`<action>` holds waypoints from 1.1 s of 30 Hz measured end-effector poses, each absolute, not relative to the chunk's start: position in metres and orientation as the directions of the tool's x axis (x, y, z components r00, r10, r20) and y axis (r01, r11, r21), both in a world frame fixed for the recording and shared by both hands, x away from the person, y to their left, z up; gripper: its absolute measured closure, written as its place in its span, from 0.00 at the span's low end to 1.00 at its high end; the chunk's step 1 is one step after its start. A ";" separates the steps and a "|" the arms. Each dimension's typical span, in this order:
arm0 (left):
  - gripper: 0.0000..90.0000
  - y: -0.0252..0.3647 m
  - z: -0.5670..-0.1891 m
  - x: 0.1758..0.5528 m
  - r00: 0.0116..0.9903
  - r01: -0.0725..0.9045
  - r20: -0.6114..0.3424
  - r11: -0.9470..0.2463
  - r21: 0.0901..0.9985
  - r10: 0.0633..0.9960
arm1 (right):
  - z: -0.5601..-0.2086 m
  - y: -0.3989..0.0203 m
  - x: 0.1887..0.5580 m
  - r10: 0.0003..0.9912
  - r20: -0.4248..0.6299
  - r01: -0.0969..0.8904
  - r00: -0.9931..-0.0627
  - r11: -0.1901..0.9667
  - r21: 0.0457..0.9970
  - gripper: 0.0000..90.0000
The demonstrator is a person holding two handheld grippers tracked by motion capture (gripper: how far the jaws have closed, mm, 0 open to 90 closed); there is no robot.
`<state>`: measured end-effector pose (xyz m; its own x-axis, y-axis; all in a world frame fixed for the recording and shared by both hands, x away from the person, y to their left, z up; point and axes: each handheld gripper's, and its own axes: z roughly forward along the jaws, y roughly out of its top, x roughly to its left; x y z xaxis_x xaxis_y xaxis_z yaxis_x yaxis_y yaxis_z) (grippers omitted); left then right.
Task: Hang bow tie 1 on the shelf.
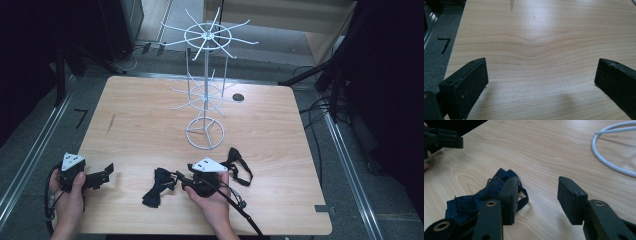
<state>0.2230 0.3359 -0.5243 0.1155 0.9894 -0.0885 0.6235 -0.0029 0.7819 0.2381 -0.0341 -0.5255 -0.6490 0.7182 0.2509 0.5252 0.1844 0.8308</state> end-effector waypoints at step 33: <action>0.00 0.336 -0.525 0.224 0.119 0.625 -0.090 -0.004 0.781 0.989 | -0.542 -0.017 0.239 0.730 0.208 0.573 -0.651 0.293 0.765 1.00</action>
